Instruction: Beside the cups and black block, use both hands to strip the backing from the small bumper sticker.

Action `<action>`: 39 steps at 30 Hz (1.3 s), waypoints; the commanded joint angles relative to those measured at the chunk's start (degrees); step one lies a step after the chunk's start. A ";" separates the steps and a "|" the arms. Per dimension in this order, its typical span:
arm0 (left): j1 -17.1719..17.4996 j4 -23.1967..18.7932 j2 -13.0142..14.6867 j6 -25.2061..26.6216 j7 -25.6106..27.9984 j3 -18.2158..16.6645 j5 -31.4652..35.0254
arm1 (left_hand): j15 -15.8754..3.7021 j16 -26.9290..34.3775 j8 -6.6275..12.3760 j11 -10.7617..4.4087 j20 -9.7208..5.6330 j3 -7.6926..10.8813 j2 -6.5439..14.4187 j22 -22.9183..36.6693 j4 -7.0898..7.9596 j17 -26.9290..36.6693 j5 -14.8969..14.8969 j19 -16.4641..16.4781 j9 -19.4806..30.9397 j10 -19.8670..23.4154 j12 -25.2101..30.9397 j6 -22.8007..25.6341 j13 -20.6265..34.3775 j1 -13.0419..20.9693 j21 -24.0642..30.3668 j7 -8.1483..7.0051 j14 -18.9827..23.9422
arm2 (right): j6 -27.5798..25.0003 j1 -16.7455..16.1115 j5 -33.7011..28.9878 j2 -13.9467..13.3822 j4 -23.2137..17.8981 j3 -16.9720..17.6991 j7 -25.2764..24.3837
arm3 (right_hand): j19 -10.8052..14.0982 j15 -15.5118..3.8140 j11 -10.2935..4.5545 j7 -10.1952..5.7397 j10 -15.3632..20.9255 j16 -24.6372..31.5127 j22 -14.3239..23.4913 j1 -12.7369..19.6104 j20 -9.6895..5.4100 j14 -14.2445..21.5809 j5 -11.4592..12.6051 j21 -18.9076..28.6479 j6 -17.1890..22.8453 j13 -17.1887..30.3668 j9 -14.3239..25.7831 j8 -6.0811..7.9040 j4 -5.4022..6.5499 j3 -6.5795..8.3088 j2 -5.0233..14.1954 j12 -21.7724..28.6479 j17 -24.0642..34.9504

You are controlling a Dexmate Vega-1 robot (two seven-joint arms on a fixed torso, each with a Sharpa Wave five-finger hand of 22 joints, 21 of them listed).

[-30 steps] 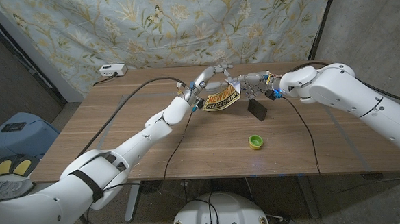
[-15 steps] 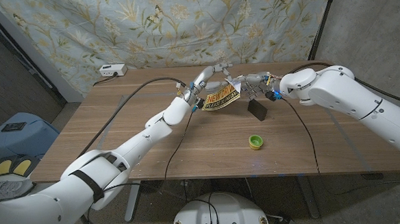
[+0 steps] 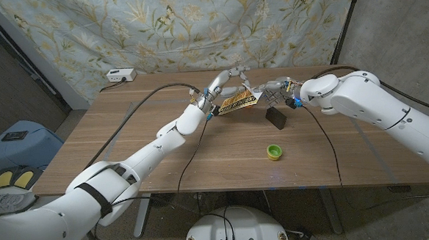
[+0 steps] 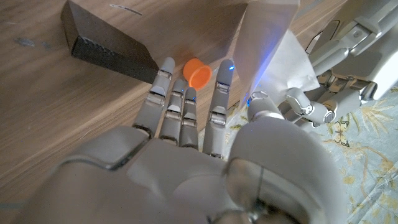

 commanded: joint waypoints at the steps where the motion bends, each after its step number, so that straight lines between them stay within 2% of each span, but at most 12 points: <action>1: -0.46 1.21 -0.56 -1.19 1.04 0.39 0.65 | -0.31 -0.05 0.70 -0.02 -0.26 0.54 -0.11 0.28 0.03 0.13 0.23 0.18 0.22 0.35 0.01 0.00 0.13 -0.36 -0.05 0.11 0.15 | -1.04 -0.81 -0.49 0.06 -1.01 0.72 -2.31 | 0.70 -0.13 -0.44 -0.71 1.46 0.53 0.12 1.74 -0.49 1.24 0.43 0.39 1.77 0.00 0.52 1.02 0.11 0.80 0.03 0.41 0.07; 9: -0.35 1.00 -0.57 -1.19 1.36 0.46 0.86 | -0.45 -0.07 0.82 0.01 -0.27 0.59 -0.07 0.27 0.07 0.16 0.24 0.17 0.24 0.57 0.03 -0.33 0.23 -0.47 -0.09 -0.01 0.17 | -2.01 -0.81 -0.47 -0.28 -1.47 0.98 -2.68 | 1.11 -1.50 -1.49 -1.89 2.96 0.92 0.16 5.85 -1.40 2.37 0.33 0.22 4.13 -0.10 1.42 2.46 -0.18 2.46 0.81 0.26 0.24; 22: 0.89 -1.36 0.21 0.10 1.27 0.23 0.72 | -0.56 -0.11 1.14 0.05 -0.35 0.70 -0.04 0.26 0.03 0.18 0.26 -0.01 0.09 0.52 -0.09 -0.30 0.39 -0.53 -0.22 0.15 0.22 | -3.10 -1.27 0.05 -0.96 -1.94 1.75 -3.11 | 1.18 -1.88 -1.94 -1.94 3.42 1.05 0.19 7.41 -1.80 2.61 0.19 0.12 4.61 -0.12 1.94 2.98 -0.02 2.85 0.76 0.05 0.40; 24: 1.01 -1.53 0.27 0.20 1.17 0.18 0.55 | -0.54 -0.11 1.17 -0.26 -0.33 0.71 -0.05 0.26 0.02 0.18 0.27 -0.04 0.03 0.55 -0.10 -0.34 0.41 -0.56 -0.24 0.17 0.24 | -3.06 -1.22 -0.02 -1.10 -2.00 1.71 -3.02 | 1.16 -1.89 -1.95 -1.94 3.47 1.07 0.19 7.56 -1.86 2.61 0.18 0.10 4.58 -0.12 2.01 3.01 0.02 2.87 0.75 0.03 0.43; 39: 1.79 -2.47 0.99 0.70 0.55 -0.58 -0.74 | -0.64 -0.20 1.51 0.09 -0.49 0.83 -0.07 0.26 -0.01 0.19 0.28 -0.16 -0.04 0.57 -0.21 -0.52 0.57 -0.65 -0.36 0.07 0.13 | -5.09 -0.97 0.86 -1.09 -2.24 2.44 -3.86 | 1.25 -2.03 -2.22 -1.92 3.85 1.23 0.21 8.45 -1.97 2.77 0.13 0.04 4.64 -0.11 2.50 3.36 0.28 2.96 0.72 -0.15 0.63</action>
